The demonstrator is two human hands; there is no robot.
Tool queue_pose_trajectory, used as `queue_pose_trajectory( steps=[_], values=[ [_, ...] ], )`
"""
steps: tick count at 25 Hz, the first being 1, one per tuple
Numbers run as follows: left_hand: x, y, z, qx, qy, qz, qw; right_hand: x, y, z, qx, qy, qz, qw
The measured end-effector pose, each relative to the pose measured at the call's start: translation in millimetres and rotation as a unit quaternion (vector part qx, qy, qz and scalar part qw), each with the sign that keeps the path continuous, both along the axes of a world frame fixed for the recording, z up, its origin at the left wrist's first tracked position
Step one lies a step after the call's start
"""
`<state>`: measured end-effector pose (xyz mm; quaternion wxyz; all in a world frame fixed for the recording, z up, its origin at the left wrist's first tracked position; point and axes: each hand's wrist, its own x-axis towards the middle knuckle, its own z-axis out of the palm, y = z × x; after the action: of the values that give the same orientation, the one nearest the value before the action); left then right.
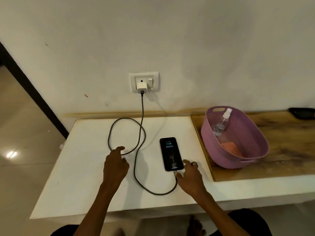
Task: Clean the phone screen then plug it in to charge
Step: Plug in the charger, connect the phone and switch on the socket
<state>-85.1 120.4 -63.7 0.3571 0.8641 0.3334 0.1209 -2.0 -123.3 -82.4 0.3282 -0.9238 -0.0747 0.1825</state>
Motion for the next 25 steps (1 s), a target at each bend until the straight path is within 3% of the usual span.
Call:
queue_pose_trajectory(
  steps=[5, 9, 14, 25],
  values=[
    [14.3, -3.8, -8.3, -0.011, 0.091, -0.053, 0.994, -6.0, 6.6, -8.8, 0.01, -0.031, -0.023, 0.999],
    [22.2, -17.0, -11.6, -0.011, 0.074, -0.053, 0.996, -9.4, 12.6, -17.9, 0.014, -0.063, -0.038, 0.997],
    [18.6, -21.6, -16.8, 0.06, 0.094, -0.089, 0.99, -5.4, 22.7, -19.6, 0.02, -0.083, -0.061, 0.994],
    [20.4, -20.8, -23.2, 0.066, 0.0, -0.041, 0.997, 28.3, 48.8, -15.0, 0.021, -0.09, -0.054, 0.994]
  ],
)
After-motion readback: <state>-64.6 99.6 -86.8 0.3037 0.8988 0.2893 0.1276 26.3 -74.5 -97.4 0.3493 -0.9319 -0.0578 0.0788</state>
